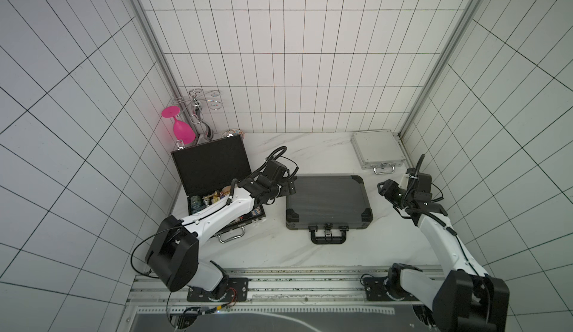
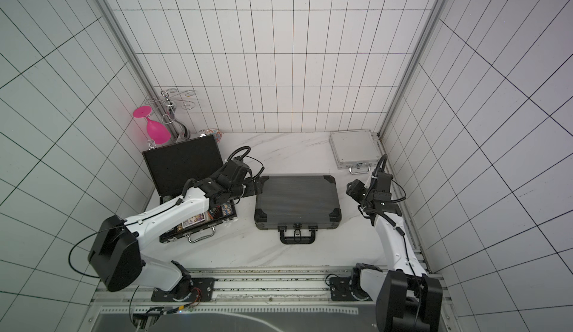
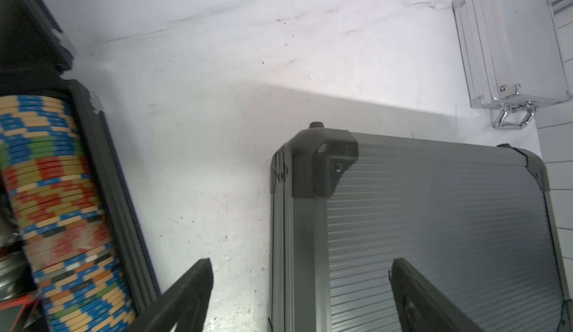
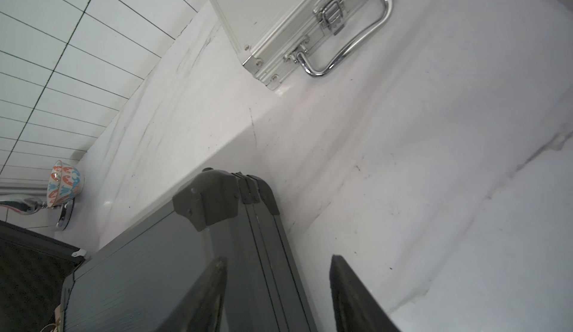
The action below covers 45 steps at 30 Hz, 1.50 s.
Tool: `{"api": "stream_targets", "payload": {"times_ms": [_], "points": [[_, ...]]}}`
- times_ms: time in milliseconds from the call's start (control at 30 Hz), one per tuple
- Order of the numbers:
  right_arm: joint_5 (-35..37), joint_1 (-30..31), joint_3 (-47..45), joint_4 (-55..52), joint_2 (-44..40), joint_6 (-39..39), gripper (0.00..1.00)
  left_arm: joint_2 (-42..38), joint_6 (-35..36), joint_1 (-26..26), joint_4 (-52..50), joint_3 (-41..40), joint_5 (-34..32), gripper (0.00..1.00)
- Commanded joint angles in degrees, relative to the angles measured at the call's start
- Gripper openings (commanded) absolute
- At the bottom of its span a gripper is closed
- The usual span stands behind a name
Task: Close the poker set cases
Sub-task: Close the lid of the poker set case, then move the poker set case to the center of the board.
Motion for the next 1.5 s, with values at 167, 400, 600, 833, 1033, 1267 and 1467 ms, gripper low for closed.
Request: {"api": "stream_targets", "payload": {"times_ms": [167,400,600,833,1033,1267,1467], "points": [[-8.3,5.05,2.02,-0.85,5.68,-4.21,0.58,6.1,0.96,-0.45,4.71,-2.9,11.58,0.93],[-12.01,6.55,-2.25,0.25,8.06,-5.93,0.55,8.03,-0.32,-0.42,7.91,-7.07,14.0,0.87],[-9.44,6.78,-5.07,-0.13,11.46,-5.56,0.52,10.53,-0.8,-0.42,8.98,-8.13,12.86,0.82],[-10.3,8.91,-7.5,5.32,14.37,-4.73,0.46,12.51,-1.68,-0.07,10.47,-7.64,11.61,0.79],[-9.37,15.29,-4.05,10.93,20.47,-1.72,0.44,15.17,-1.14,2.35,11.44,-4.79,11.36,0.74],[-9.33,18.09,1.57,14.5,28.27,0.15,0.41,19.63,1.26,4.22,10.89,1.23,11.71,0.69],[-9.86,20.17,8.25,15.65,35.04,0.22,0.41,25.43,2.78,7.4,9.57,8.82,12.28,0.69]]}}
